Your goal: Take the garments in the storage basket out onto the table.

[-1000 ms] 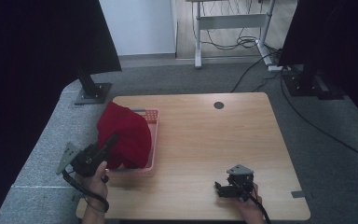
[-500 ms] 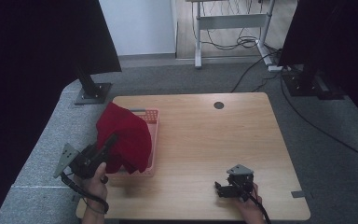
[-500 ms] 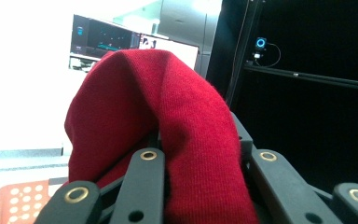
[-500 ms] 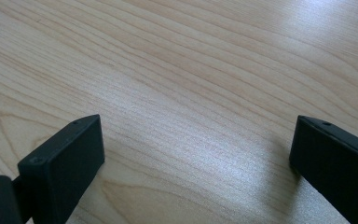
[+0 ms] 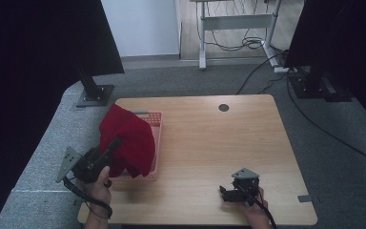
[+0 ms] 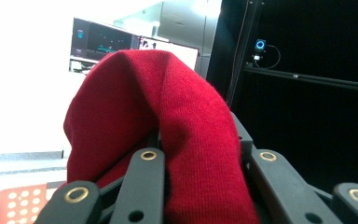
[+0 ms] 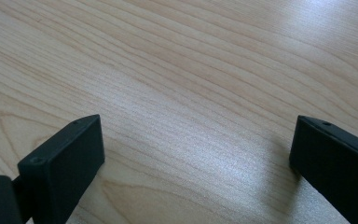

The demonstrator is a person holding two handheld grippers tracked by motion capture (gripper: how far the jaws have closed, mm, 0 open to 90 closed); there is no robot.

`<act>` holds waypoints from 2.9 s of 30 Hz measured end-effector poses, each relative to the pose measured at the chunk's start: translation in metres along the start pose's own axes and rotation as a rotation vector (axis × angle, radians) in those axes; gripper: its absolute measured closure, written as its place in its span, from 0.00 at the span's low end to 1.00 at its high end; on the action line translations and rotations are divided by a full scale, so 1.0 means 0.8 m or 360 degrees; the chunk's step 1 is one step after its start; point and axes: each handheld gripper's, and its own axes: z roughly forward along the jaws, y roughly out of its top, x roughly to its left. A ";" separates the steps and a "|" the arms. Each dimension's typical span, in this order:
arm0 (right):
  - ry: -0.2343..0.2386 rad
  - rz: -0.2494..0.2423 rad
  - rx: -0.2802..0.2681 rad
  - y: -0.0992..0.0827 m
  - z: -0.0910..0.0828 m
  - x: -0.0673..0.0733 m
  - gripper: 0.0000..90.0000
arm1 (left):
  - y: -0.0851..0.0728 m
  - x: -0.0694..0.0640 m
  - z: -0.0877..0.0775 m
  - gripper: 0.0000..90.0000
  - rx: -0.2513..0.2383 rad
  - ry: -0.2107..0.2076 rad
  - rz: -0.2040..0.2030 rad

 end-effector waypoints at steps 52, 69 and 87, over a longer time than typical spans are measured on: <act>0.0010 -0.0009 0.0002 0.000 0.000 0.000 0.03 | 0.014 -0.033 0.030 0.82 -0.0069 -0.0078 -0.0043; 0.0011 -0.0010 0.0002 0.000 0.000 0.000 0.03 | 0.014 -0.053 0.045 0.82 -0.0059 -0.0145 -0.0045; 0.0010 -0.0009 0.0002 0.000 0.000 0.000 0.03 | 0.010 -0.064 0.057 0.82 -0.0035 -0.0167 -0.0063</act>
